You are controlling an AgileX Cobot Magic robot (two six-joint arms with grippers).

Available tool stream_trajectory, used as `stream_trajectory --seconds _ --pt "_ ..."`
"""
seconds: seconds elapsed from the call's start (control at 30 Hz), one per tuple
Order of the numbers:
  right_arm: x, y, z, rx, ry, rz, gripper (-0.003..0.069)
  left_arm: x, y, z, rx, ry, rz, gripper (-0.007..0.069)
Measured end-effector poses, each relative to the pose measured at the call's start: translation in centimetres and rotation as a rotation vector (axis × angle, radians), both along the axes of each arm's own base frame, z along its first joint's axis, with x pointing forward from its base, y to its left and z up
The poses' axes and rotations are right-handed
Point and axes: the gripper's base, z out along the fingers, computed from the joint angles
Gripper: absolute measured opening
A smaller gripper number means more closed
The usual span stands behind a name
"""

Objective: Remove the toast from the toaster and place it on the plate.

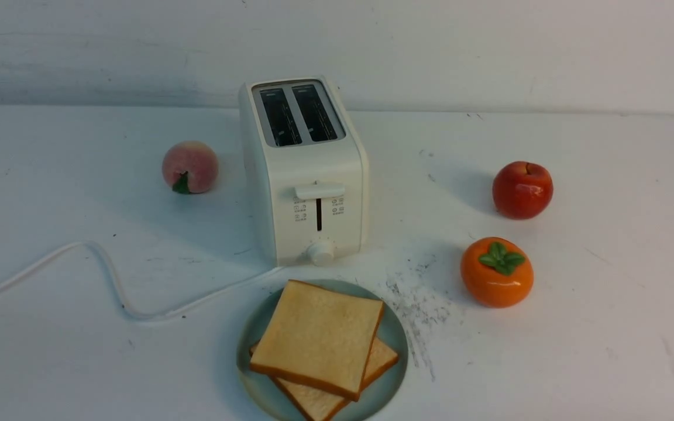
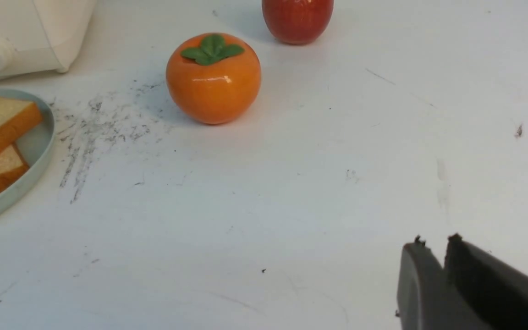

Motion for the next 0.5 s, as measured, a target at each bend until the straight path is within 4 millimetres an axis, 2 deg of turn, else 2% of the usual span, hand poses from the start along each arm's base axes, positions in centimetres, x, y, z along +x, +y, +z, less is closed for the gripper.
stream_trajectory --seconds 0.1,0.23,0.4,0.5 --pt "0.0 0.0 0.0 0.0 0.0 0.0 0.0089 -0.1 -0.3 -0.2 -0.048 0.045 -0.036 -0.0013" --pt "0.0 0.0 0.0 0.0 0.0 0.0 0.0097 0.7 -1.8 -1.2 -0.031 0.114 -0.074 -0.0013" --pt "0.0 0.0 0.0 0.003 0.001 0.0 0.0101 1.9 -3.9 -4.1 0.019 0.249 -0.115 -0.0012" --pt "0.0 0.0 0.0 0.003 0.001 0.0 0.0106 2.8 -4.8 -5.9 0.087 0.249 -0.104 -0.0011"
